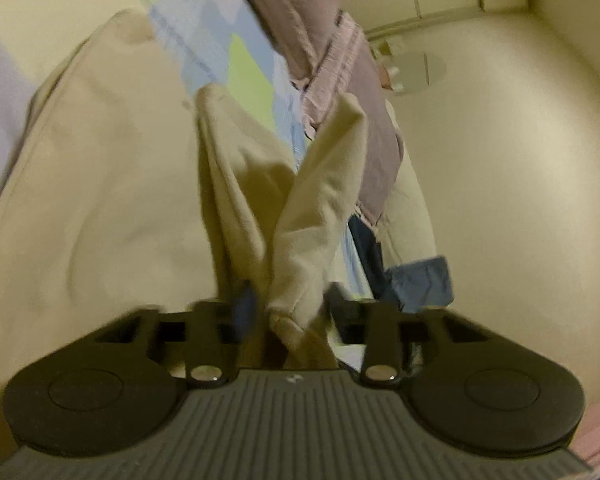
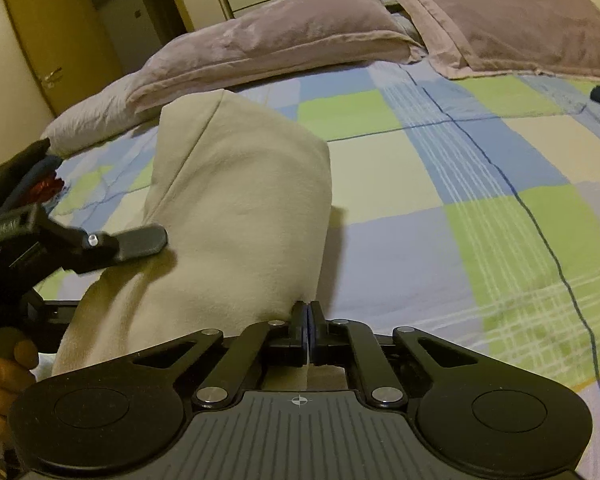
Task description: Fold clothes
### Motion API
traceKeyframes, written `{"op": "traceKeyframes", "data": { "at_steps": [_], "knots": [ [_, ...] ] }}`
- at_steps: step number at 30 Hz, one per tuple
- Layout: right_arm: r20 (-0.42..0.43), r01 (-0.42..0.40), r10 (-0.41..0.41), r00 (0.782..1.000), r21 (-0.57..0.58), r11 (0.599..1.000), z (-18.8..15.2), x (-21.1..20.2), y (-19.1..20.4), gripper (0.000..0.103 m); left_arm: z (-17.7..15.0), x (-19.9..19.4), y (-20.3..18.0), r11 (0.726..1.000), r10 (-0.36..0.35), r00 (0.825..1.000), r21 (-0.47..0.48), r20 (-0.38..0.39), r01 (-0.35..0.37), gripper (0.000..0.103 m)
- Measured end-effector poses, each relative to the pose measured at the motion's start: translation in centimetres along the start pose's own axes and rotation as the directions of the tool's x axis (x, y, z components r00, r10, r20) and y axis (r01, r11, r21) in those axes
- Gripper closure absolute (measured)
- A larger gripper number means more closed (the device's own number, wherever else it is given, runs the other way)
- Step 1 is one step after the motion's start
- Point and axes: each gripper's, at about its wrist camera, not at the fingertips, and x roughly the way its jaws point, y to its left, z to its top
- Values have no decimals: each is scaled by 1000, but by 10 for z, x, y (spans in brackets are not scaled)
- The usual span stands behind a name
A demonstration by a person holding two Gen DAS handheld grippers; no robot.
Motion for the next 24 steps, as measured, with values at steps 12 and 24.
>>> {"op": "traceKeyframes", "data": {
  "at_steps": [12, 24],
  "knots": [
    [-11, -92, 92, 996, 10, 996, 6, 2, 8, 97, -6, -38, -28, 959, 112, 985, 246, 128, -141, 58],
    [18, -165, 164, 986, 33, 986, 18, 0, 27, 97, -2, -58, -24, 956, 150, 971, 224, 186, -190, 91]
  ]
}}
